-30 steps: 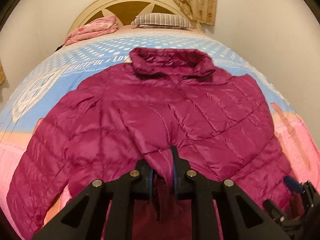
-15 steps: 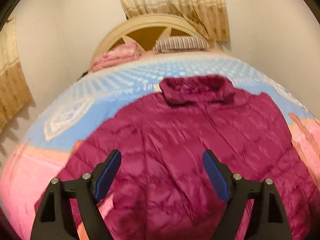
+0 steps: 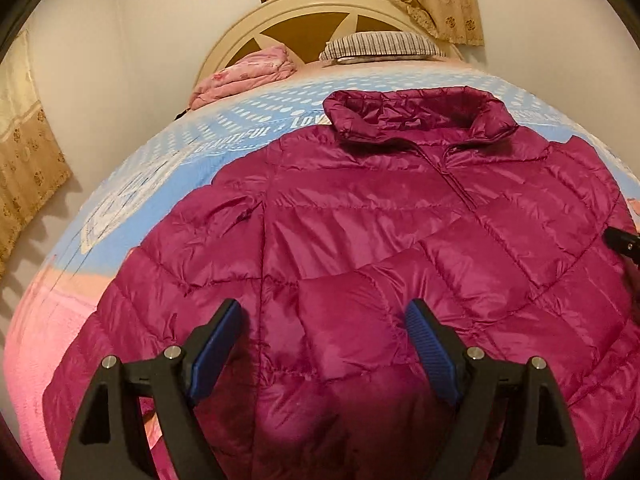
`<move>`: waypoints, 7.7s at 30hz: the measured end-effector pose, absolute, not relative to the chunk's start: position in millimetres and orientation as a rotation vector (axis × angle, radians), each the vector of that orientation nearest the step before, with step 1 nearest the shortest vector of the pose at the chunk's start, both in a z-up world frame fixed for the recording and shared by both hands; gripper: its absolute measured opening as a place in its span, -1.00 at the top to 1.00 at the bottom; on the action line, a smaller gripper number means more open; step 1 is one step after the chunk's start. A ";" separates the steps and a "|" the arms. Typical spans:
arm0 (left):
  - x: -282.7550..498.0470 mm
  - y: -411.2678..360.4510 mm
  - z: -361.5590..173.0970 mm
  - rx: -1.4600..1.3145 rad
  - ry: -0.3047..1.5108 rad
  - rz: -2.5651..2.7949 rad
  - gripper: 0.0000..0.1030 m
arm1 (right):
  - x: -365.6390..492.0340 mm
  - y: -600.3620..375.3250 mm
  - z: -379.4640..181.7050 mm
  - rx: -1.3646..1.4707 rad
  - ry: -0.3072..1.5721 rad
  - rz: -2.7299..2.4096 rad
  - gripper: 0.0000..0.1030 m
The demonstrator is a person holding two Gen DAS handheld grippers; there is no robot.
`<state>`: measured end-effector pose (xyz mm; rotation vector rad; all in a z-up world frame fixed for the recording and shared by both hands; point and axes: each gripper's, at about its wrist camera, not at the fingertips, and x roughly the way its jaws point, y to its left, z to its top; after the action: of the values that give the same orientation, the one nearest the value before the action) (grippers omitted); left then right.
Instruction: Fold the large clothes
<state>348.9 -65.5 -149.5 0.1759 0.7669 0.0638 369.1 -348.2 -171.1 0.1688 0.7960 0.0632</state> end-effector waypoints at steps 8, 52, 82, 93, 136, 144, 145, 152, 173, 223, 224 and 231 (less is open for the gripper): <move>333.2 -47.9 -156.1 0.140 0.775 0.031 -0.69 | 332.9 -337.7 -172.6 0.233 0.796 -0.004 -0.52; 275.4 52.1 -109.4 0.012 0.746 0.082 -0.74 | 301.2 -261.4 -141.3 -0.016 0.812 0.102 -0.66; 220.2 215.0 -144.4 -0.207 0.857 0.341 0.37 | 258.5 -195.7 -164.4 -0.163 0.761 0.128 -0.71; 209.6 199.4 -93.5 -0.131 0.723 0.301 0.80 | 251.7 -196.3 -152.3 -0.170 0.738 0.105 -0.71; 251.5 -125.0 -57.1 0.210 0.574 -0.186 -0.70 | 244.2 -314.0 -159.0 0.024 0.781 -0.060 -0.73; 254.1 -47.8 -55.4 0.189 0.591 -0.046 -0.71 | 239.4 -303.4 -130.3 0.049 0.766 -0.005 -0.73; 255.9 -38.3 -57.6 0.184 0.596 -0.029 -0.71 | 241.0 -299.4 -126.0 0.057 0.765 0.012 -0.73; 269.5 40.6 -80.8 0.130 0.685 0.124 -0.71 | 260.9 -250.9 -103.6 0.097 0.755 0.163 -0.73; 288.2 90.9 -93.9 0.055 0.756 0.183 -0.71 | 285.2 -225.1 -131.9 0.269 0.810 0.314 0.86; 323.4 43.9 -49.5 0.059 0.752 0.113 -0.71 | 250.4 -258.4 -139.6 0.176 0.904 0.195 -0.07; 325.2 40.8 -43.1 0.063 0.738 0.101 -0.71 | 247.5 -262.5 -131.1 0.160 0.888 0.153 -0.07; 359.0 7.5 -25.2 0.007 0.693 -0.012 -0.71 | 254.5 -246.4 -76.5 0.137 0.742 0.190 -0.04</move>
<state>359.0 7.5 -25.2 0.0069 0.6928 -0.0125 254.5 -246.4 -76.5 0.1373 0.7420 0.1899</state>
